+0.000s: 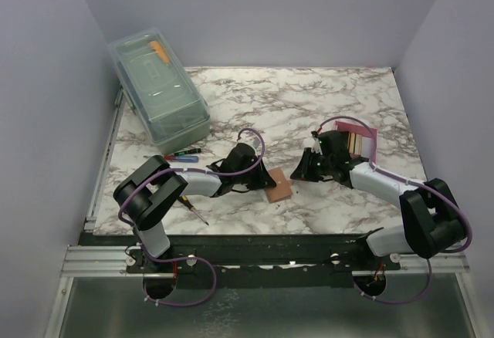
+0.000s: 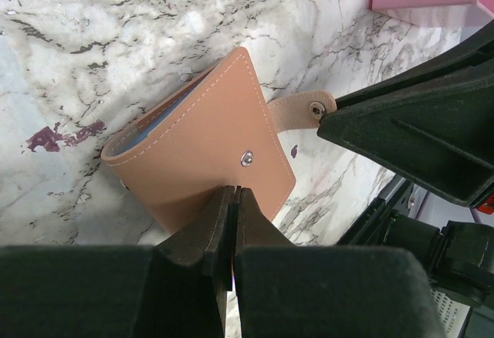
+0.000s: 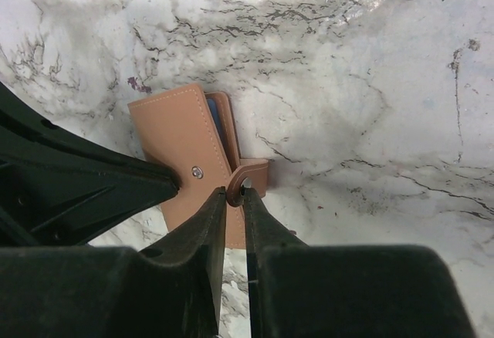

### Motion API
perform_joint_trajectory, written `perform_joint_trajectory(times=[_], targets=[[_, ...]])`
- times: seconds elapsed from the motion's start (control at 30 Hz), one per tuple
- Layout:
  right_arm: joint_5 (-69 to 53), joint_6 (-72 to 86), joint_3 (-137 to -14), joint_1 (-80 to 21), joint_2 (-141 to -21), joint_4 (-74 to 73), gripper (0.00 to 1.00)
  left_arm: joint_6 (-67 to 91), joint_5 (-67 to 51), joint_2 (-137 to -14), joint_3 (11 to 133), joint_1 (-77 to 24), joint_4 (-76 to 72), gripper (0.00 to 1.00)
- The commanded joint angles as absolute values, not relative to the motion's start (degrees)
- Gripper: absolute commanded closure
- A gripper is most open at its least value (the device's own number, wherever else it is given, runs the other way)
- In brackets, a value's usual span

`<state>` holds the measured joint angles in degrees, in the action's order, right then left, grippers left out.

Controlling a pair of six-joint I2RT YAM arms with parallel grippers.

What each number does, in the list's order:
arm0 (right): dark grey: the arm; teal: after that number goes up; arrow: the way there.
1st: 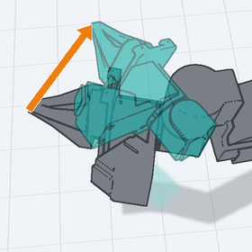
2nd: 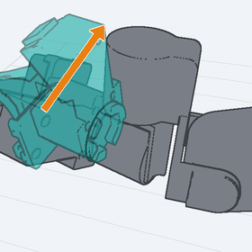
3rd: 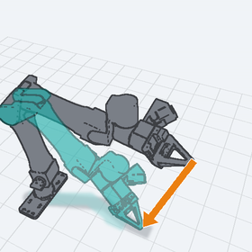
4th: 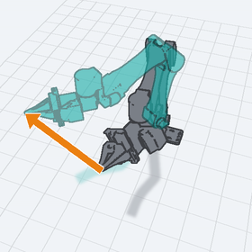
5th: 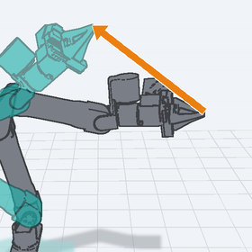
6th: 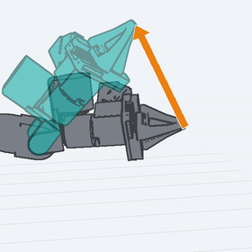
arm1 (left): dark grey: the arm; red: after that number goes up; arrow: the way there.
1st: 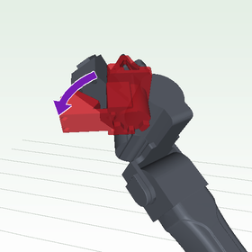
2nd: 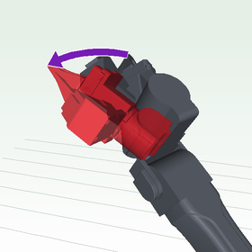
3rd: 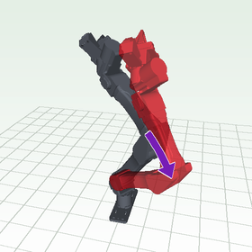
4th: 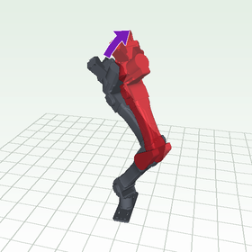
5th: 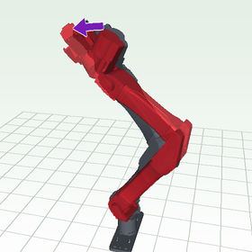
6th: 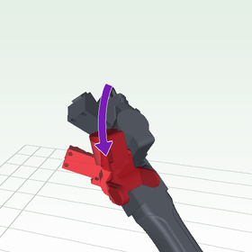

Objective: Put the credit cards into the card holder
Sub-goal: Close the card holder at the center of the board.

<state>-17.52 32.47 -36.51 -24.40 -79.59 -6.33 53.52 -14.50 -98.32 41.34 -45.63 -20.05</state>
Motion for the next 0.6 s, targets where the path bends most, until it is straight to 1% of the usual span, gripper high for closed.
perform_joint_trajectory(times=[0.0, 0.07, 0.1, 0.17, 0.2, 0.37, 0.47, 0.57], targets=[[-18.07, 31.22, -38.24, -24.26, -80.87, -5.79, 0.84, 52.11, -13.4, -99.85, 39.88, -45.96, -17.32, 0.97], [-18.1, 31.2, -38.4, -24.25, -81.03, -5.78, 0.84, 52.03, -13.52, -99.84, 39.89, -45.94, -17.31, 0.97], [-18.16, 31.12, -38.47, -24.22, -80.99, -5.88, 0.82, 51.97, -13.6, -99.84, 39.9, -45.96, -17.31, 0.97], [-18.62, 31.09, -38.42, -24.21, -80.48, -5.82, 0.76, 51.98, -13.71, -99.76, 39.84, -45.96, -17.31, 0.97], [-18.75, 31.03, -38.41, -24.25, -80.32, -5.74, 0.75, 51.94, -13.71, -99.77, 39.81, -45.97, -17.34, 0.97], [-18.34, 31.07, -38.57, -24.26, -80.12, -6.3, 0.75, 51.87, -13.78, -99.85, 39.79, -46.0, -17.31, 0.98], [-18.2, 31.03, -38.58, -24.21, -80.39, -6.28, 0.77, 51.86, -13.88, -99.85, 39.81, -46.0, -17.38, 0.98], [-18.28, 31.11, -38.48, -24.2, -80.31, -6.07, 0.87, 51.76, -13.85, -99.84, 39.72, -45.97, -17.32, 0.99]])
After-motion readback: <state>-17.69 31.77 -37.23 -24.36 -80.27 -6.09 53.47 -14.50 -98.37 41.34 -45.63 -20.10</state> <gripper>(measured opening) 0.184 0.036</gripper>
